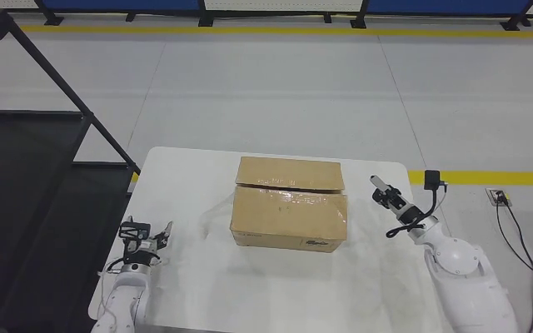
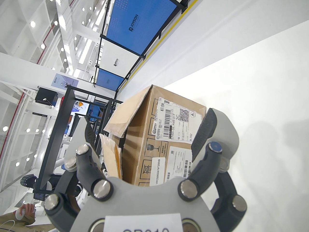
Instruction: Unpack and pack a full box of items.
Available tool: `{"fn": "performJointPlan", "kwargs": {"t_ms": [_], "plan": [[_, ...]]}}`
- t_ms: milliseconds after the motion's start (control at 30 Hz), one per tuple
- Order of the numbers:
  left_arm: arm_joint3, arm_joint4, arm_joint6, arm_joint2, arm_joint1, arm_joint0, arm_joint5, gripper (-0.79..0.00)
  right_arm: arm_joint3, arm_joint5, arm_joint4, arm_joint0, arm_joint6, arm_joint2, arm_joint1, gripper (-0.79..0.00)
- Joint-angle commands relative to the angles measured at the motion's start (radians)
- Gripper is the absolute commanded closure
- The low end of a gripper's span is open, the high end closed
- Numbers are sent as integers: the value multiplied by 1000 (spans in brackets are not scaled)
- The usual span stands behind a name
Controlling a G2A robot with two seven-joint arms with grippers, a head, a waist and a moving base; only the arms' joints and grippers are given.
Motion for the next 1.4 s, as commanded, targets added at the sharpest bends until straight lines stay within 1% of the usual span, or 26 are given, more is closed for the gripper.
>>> {"fn": "performJointPlan", "kwargs": {"t_ms": [0, 100, 200, 300, 400, 467, 800, 833, 867, 933, 1033, 1100, 1133, 1167, 1367], "plan": [[-8, -32, 6, -7, -1, 3, -9, -785, 0, 2, 0, 0, 0, -1, 1, -785], [-31, -77, 18, -19, -2, 11, -19, -785, -3, 0, 1, -1, 0, -1, 2, -785], [-64, -148, 18, -23, -5, 21, -48, -785, -18, -4, -1, -5, 4, -1, 4, -785], [-113, -190, 14, -26, -5, 42, -107, -785, -44, -3, 26, -7, 50, 4, 7, -785], [-188, -234, 6, -33, -3, 74, -173, -785, -70, 8, 68, -5, 129, 22, 14, -785], [-241, -256, -11, -40, 0, 96, -226, -785, -70, 8, 68, -5, 129, 22, 14, -785], [-241, -256, -11, -40, 0, 96, -226, -785, -76, 7, 67, -4, 121, 24, 15, -785], [-244, -258, -13, -39, 0, 97, -231, -785, -85, 6, 65, -7, 106, 28, 15, -785], [-252, -276, -24, -36, 1, 97, -267, -785, -97, 4, 79, -12, 96, 30, 14, -785], [-244, -308, -57, -48, 4, 74, -297, -785, -106, 0, 157, -15, 147, 31, 15, -785], [-242, -395, -97, -46, 2, 46, -350, -785, -102, -7, 243, -1, 238, 43, 19, -785], [-246, -450, -139, -43, 3, 35, -397, -785, -88, -9, 319, 15, 360, 39, 23, -785], [-249, -493, -186, -44, 4, 30, -431, -785, -81, -3, 325, 19, 375, 41, 24, -785], [-252, -508, -203, -44, 4, 28, -443, -785, -81, -3, 325, 19, 375, 41, 24, -785], [-252, -508, -203, -44, 4, 28, -443, -785, -81, -3, 325, 19, 375, 41, 24, -785]]}}
